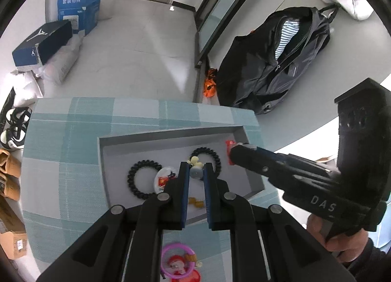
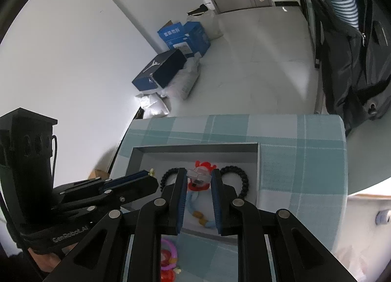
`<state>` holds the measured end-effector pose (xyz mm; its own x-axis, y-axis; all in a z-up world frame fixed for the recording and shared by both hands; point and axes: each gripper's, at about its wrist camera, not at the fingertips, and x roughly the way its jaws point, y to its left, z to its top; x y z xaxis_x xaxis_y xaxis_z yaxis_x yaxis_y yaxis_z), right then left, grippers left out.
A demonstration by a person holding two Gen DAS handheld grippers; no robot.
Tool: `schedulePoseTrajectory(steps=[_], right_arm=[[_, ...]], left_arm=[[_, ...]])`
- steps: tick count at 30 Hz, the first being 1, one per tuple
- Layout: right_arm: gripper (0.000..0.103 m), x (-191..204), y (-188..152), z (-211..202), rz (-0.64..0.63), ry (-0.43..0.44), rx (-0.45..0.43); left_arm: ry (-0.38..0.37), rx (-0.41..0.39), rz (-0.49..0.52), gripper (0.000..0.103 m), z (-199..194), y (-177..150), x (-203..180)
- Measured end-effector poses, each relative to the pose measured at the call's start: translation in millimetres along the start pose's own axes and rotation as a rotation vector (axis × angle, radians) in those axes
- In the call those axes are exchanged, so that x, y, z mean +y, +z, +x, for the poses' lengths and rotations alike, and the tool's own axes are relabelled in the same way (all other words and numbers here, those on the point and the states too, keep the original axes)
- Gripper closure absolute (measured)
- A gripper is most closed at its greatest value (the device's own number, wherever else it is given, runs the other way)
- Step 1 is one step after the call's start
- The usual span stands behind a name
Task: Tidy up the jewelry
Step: 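Lower both held charms into the grey box and open both grippers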
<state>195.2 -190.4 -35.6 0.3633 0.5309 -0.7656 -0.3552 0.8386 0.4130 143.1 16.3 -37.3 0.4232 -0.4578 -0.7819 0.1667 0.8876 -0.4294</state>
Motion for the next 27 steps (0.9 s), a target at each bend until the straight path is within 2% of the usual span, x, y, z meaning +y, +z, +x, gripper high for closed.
schedulePoseTrajectory(steps=[3, 7, 8, 9, 10, 11, 13, 16, 21, 27], right_arm=[[0.084, 1.5, 0.7, 0.3, -0.003, 0.007, -0.005], [0.082, 5.4, -0.3, 2.1, -0.021, -0.003, -0.005], [0.079, 6.5, -0.6, 2.3, -0.026, -0.007, -0.003], [0.069, 7.6, -0.9, 0.9, -0.033, -0.023, -0.007], [0.063, 8.4, -1.3, -1.3, -0.040, -0.028, -0.014], [0.052, 8.7, -1.2, -3.3, -0.043, -0.026, -0.021], [0.049, 7.7, -0.6, -10.4, -0.041, -0.027, -0.049], [0.048, 4.1, 1.3, -20.1, -0.031, -0.028, -0.081], [0.039, 0.2, -2.3, -31.3, -0.036, -0.046, -0.103], [0.025, 0.5, -10.4, -47.7, -0.056, -0.068, -0.138]], left_arm=[[-0.027, -0.005, -0.008, 0.095, -0.3, 1.8, -0.6], [-0.035, 0.036, -0.050, 0.091, 4.7, 5.8, 6.4], [-0.039, 0.037, -0.057, 0.080, 4.1, 5.6, 8.1], [-0.045, 0.037, -0.065, 0.058, 2.7, 5.5, 9.9], [-0.043, 0.026, -0.072, 0.045, -0.4, 5.2, 11.4], [-0.044, 0.010, -0.078, 0.029, -3.2, 4.7, 12.1], [-0.041, -0.039, -0.089, 0.027, -13.1, 4.9, 15.6], [-0.038, -0.048, -0.111, 0.027, -19.3, 5.3, 21.5], [0.000, -0.077, -0.100, 0.027, -28.5, 1.6, 20.3], [0.110, -0.153, -0.072, 0.027, -47.2, -12.6, 15.9]])
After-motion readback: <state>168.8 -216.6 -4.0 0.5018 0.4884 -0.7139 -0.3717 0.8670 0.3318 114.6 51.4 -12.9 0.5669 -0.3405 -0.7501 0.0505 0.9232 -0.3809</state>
